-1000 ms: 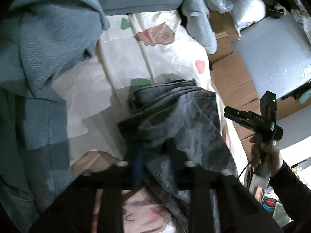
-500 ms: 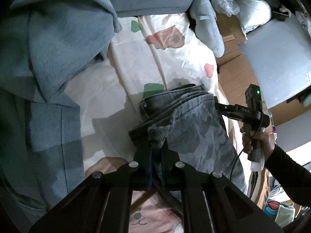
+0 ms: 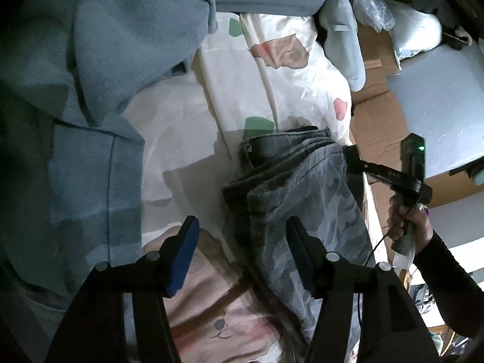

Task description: Fold clothes

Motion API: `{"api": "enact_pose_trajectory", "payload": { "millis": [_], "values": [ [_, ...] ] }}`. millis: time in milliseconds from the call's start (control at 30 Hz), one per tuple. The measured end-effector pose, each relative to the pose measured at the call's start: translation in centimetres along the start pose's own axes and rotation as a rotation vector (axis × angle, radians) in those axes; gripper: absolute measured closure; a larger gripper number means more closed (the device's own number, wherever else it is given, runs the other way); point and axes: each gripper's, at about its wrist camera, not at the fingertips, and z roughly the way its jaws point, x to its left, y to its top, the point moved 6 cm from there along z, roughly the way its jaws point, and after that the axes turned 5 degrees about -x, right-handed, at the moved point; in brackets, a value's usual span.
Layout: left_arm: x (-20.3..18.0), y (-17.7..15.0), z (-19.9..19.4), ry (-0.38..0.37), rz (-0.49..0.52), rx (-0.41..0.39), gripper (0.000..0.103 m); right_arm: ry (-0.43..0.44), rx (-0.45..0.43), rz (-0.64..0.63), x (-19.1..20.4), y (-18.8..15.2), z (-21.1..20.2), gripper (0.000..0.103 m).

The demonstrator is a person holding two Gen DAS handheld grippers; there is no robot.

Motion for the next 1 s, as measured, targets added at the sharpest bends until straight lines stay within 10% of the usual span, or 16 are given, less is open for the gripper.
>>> {"api": "enact_pose_trajectory", "payload": {
  "millis": [533, 1000],
  "values": [
    [0.2, 0.2, 2.0, -0.141, -0.059, -0.027, 0.043, -0.074, -0.044, -0.142, 1.7, 4.0, -2.8, 0.098],
    [-0.9, 0.8, 0.3, -0.14, -0.032, -0.067, 0.091, -0.09, -0.049, -0.089, 0.4, 3.5, -1.6, 0.098]
  ]
}}
